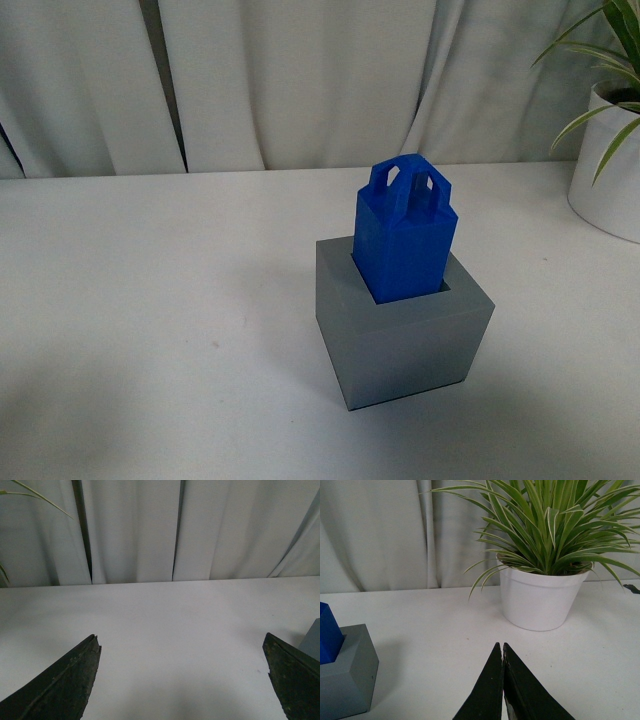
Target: Insert blue part into gray base
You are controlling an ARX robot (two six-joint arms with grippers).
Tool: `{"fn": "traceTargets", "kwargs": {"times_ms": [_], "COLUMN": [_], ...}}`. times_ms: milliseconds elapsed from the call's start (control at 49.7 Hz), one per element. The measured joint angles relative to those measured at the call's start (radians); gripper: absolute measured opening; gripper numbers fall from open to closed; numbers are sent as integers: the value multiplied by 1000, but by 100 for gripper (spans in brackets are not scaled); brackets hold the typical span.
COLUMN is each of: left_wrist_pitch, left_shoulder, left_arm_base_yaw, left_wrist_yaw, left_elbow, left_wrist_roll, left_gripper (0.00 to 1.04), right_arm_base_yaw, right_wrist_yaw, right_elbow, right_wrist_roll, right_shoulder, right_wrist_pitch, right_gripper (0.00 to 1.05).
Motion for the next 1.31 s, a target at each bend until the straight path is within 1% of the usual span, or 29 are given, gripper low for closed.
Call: {"fn": "traceTargets", "kwargs": {"times_ms": [261, 463, 543, 704, 744, 784, 885, 985, 1046, 1086, 1126, 1146, 1186, 1307], "left_wrist_pitch": [0, 0, 0, 0, 0, 0, 0, 0, 0, 0, 0, 0, 0, 0], "left_shoulder": [0, 0, 0, 0, 0, 0, 0, 0, 0, 0, 0, 0, 0, 0], "left_arm_base_yaw": [0, 0, 0, 0, 0, 0, 0, 0, 0, 0, 0, 0, 0, 0], "left_wrist_yaw": [0, 0, 0, 0, 0, 0, 0, 0, 0, 0, 0, 0, 0, 0], "left_elbow": [0, 0, 0, 0, 0, 0, 0, 0, 0, 0, 0, 0, 0, 0], "left_wrist_roll": [0, 0, 0, 0, 0, 0, 0, 0, 0, 0, 0, 0, 0, 0], "left_gripper": [99, 99, 99, 99, 99, 99, 99, 99, 99, 99, 99, 99, 99, 99], "right_arm_base_yaw": [0, 0, 0, 0, 0, 0, 0, 0, 0, 0, 0, 0, 0, 0], "right_wrist_yaw": [0, 0, -1, -1, -1, -1, -1, -1, -1, -1, -1, -1, -1, -1], "right_elbow": [0, 0, 1, 1, 1, 1, 1, 1, 1, 1, 1, 1, 1, 1], "right_wrist_roll": [0, 0, 0, 0, 0, 0, 0, 0, 0, 0, 0, 1, 1, 2], "right_shoulder": [-106, -155, -272, -320, -320, -321, -321, -321, -321, -321, -321, -321, -321, -321], "right_wrist_pitch": [-104, -153, -306, -323, -323, -323, -324, -324, -324, -324, -324, -324, -324, -324], "right_gripper": [2, 2, 2, 2, 9, 19, 41, 66, 78, 89, 98, 99, 97, 97]}}
